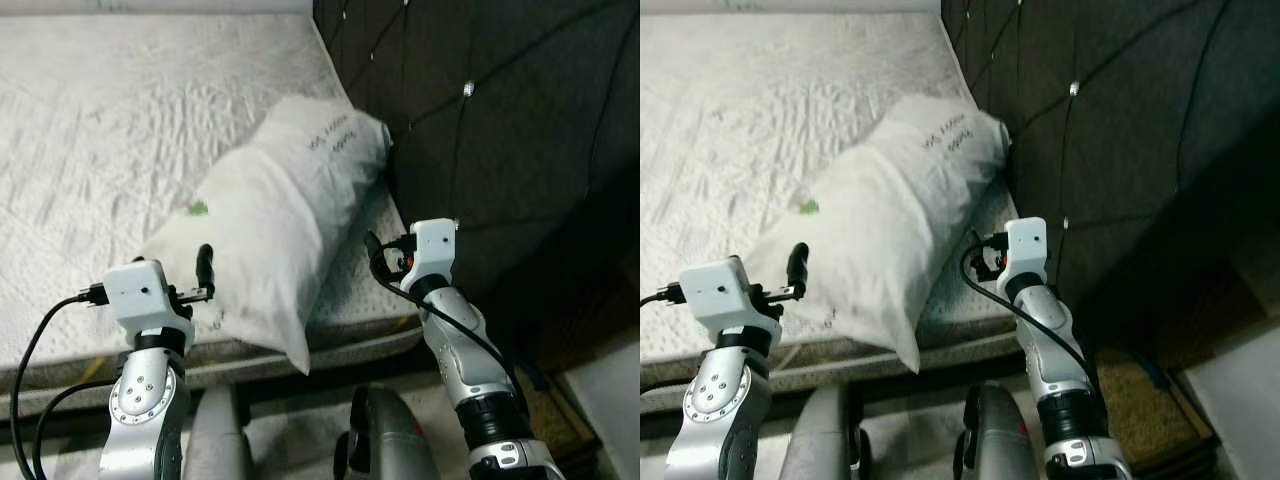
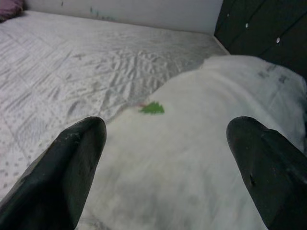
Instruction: Clean up the room
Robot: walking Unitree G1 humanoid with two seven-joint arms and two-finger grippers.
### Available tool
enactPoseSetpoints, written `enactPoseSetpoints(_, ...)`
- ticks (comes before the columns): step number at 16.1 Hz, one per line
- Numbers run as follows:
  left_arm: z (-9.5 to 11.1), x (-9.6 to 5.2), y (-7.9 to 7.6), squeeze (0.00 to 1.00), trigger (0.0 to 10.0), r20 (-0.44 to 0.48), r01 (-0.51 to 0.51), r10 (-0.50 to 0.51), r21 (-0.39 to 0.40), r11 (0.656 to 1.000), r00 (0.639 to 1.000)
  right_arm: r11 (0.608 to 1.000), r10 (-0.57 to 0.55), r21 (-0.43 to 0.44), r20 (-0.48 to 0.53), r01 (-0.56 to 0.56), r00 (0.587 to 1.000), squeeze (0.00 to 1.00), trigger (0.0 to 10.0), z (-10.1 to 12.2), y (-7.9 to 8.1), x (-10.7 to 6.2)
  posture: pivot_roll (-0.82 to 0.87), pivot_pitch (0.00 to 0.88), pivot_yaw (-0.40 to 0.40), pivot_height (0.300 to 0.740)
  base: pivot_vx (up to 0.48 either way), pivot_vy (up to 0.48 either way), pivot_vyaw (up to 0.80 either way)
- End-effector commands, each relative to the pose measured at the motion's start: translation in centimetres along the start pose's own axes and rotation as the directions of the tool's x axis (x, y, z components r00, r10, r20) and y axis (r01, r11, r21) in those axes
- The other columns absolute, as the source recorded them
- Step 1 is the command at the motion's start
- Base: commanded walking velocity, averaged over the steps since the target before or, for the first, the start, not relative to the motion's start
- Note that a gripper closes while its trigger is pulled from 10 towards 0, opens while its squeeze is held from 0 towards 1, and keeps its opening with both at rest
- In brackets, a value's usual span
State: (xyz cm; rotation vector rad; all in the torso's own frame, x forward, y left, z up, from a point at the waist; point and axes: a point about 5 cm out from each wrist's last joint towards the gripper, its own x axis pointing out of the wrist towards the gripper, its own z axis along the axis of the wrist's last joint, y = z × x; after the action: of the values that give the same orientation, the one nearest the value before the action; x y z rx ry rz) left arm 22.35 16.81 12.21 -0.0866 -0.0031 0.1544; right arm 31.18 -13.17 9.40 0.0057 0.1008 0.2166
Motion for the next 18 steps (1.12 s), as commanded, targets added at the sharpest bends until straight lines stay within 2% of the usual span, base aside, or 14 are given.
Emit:
enactPoseSetpoints(1, -0.3, -0.1, 0.2, 0.00, 10.0, -0.011, -0.022, 0.022, 0.015, 1.000, 1.000, 1.000, -0.004, 0.000, -0.014, 0.004, 1.000, 0.00, 10.0, -0.4, -0.1, -0.2, 0.03, 0.122, -0.072, 0.577, 0.000, 0.000, 0.00)
enactPoseSetpoints(3, -0.4, 0.0, 0.4, 0.00, 10.0, -0.011, -0.049, 0.049, 0.027, 0.998, 0.999, 1.000, -0.002, 0.001, -0.017, 0.002, 1.000, 0.00, 10.0, -0.5, -0.1, -0.2, 0.03, 0.123, -0.072, 0.553, 0.000, 0.000, 0.00)
enactPoseSetpoints(8, -0.4, 0.0, 0.9, 0.00, 10.0, -0.012, -0.101, 0.102, 0.041, 0.994, 0.995, 0.999, 0.044, 0.008, -0.057, -0.043, 0.997, 0.00, 10.0, -1.1, 0.3, -0.2, 0.03, 0.123, -0.076, 0.553, 0.000, 0.000, 0.00)
enactPoseSetpoints(15, -0.4, -0.1, 0.8, 0.00, 10.0, -0.003, -0.071, 0.071, 0.040, 0.997, 0.997, 0.987, 0.162, 0.018, -0.042, -0.162, 0.986, 0.00, 10.0, -1.0, 1.5, -0.3, 0.03, 0.118, -0.079, 0.553, 0.000, 0.000, 0.00)
enactPoseSetpoints(18, -0.5, -0.1, 0.8, 0.00, 10.0, -0.004, -0.067, 0.067, 0.037, 0.997, 0.998, 0.981, 0.193, -0.006, -0.032, -0.194, 0.981, 0.00, 10.0, -0.8, 1.9, -0.3, 0.03, 0.114, -0.084, 0.553, 0.000, 0.000, 0.73)
